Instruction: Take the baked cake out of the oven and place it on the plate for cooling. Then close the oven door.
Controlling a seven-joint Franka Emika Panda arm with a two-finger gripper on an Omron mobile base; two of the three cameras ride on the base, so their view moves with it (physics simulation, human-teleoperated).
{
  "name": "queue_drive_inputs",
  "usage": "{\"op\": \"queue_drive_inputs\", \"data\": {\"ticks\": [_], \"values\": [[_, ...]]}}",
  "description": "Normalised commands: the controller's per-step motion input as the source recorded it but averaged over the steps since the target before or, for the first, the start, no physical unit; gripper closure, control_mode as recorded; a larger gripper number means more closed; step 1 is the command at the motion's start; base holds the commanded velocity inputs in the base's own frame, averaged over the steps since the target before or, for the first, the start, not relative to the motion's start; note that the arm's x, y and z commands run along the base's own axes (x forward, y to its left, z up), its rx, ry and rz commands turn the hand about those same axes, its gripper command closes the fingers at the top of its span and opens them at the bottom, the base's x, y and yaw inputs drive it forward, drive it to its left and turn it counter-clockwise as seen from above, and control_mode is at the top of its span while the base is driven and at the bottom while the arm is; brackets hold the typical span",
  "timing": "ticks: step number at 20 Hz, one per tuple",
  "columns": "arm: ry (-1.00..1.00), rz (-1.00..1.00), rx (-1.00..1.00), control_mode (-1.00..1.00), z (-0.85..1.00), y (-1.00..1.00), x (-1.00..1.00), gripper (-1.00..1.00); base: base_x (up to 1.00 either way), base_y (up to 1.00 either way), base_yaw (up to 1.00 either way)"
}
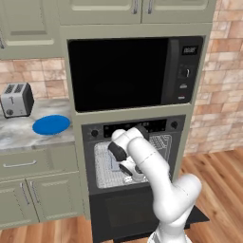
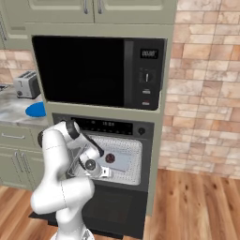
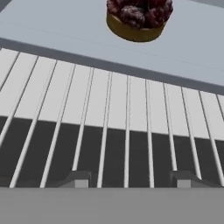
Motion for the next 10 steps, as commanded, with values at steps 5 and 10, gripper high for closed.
{"op": "queue_drive_inputs", "data": {"ticks": [5, 10], "values": [[0.11, -0.02, 0.00, -1.00, -0.52, 0.27, -0.95, -1.00, 0.00, 0.00, 0.00], [0.13, -0.01, 0.00, -1.00, -0.52, 0.27, -0.96, -1.00, 0.00, 0.00, 0.00]]}}
